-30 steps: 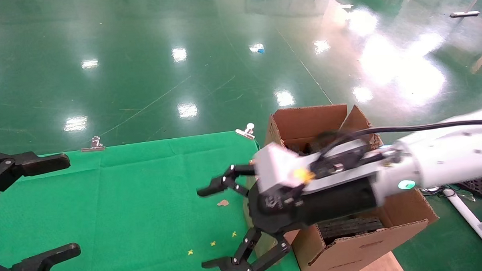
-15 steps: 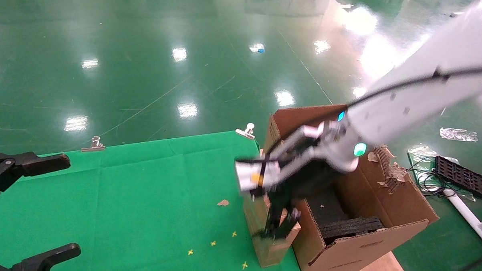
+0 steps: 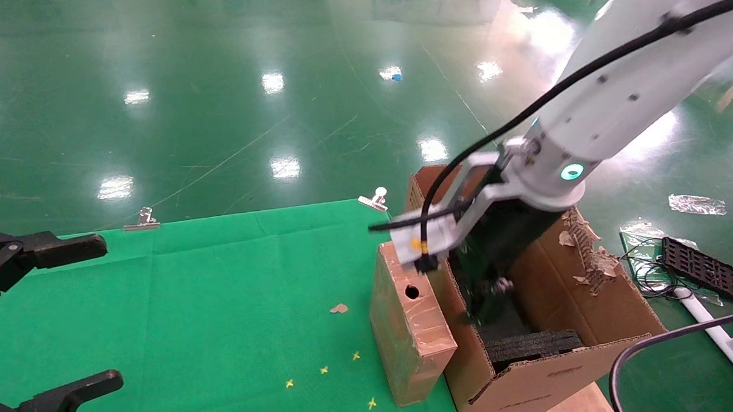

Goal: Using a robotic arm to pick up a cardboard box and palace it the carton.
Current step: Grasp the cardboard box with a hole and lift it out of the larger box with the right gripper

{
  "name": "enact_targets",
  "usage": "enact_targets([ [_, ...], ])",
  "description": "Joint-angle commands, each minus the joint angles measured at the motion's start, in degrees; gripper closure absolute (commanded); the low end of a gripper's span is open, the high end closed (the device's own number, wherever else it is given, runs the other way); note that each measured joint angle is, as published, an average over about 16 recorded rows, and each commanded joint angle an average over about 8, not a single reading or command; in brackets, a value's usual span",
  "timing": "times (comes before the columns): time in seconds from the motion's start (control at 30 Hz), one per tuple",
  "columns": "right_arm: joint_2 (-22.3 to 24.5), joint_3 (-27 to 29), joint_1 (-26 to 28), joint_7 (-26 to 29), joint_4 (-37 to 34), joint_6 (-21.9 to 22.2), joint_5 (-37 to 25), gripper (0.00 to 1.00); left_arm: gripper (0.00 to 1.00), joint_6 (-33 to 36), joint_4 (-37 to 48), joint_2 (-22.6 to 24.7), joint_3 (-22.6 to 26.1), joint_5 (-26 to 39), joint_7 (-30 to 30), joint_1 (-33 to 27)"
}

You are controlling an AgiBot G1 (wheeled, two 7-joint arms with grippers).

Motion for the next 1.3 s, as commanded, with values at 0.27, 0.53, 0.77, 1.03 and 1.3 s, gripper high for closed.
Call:
enact_targets([
  [0.27, -3.12, -8.01, 2.47, 2.4, 0.1, 2.02, 2.3, 0.0, 0.0, -0.01, 0.0, -0.01, 0.02, -0.02, 0.01, -0.01],
  [0.53, -4.32, -9.42, 2.69, 3.41, 0.09, 3.69, 2.8, 0.0, 0.0, -0.02, 0.0, -0.02, 0.05, -0.03, 0.02, -0.01],
  [0.77, -4.06, -10.05, 3.15, 4.46, 0.05, 4.22, 2.86, 0.0, 0.0, -0.03, 0.0, -0.03, 0.06, -0.04, 0.03, -0.01],
  [1.03, -2.67, -10.18, 4.61, 13.03, -0.67, 4.8, 3.81, 0.0, 0.0, -0.04, 0.0, -0.03, 0.08, -0.06, 0.04, -0.02],
  [1.3, -1.65, -10.95, 4.24, 30.78, -5.56, 4.54, 7.14, 0.0, 0.0, -0.04, 0.0, -0.04, 0.1, -0.07, 0.05, -0.02],
])
